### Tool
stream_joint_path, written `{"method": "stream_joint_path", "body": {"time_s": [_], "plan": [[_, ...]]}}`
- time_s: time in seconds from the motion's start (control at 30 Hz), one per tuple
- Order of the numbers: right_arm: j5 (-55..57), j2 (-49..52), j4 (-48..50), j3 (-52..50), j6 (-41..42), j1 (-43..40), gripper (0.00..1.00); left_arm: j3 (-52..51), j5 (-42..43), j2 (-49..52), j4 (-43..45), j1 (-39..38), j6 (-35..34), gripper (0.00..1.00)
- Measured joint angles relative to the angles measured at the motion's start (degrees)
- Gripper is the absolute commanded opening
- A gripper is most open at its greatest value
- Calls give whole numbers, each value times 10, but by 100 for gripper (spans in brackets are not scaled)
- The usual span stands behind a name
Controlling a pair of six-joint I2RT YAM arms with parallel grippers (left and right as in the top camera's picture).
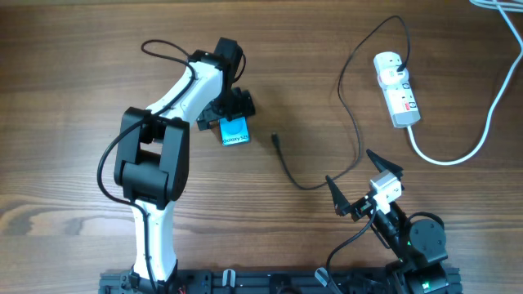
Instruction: Plug charger to phone and switch on socket
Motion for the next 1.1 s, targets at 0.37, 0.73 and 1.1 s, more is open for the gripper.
{"method": "stream_joint_path", "body": {"time_s": [0.37, 0.73, 1.1], "plan": [[0, 0, 0, 0, 0, 0, 100, -18, -15, 0, 24, 1, 8, 89], [0, 0, 0, 0, 0, 0, 100, -19, -17, 0, 18, -9, 8, 81], [0, 0, 0, 0, 0, 0, 100, -19, -19, 0, 17, -12, 10, 63]]}}
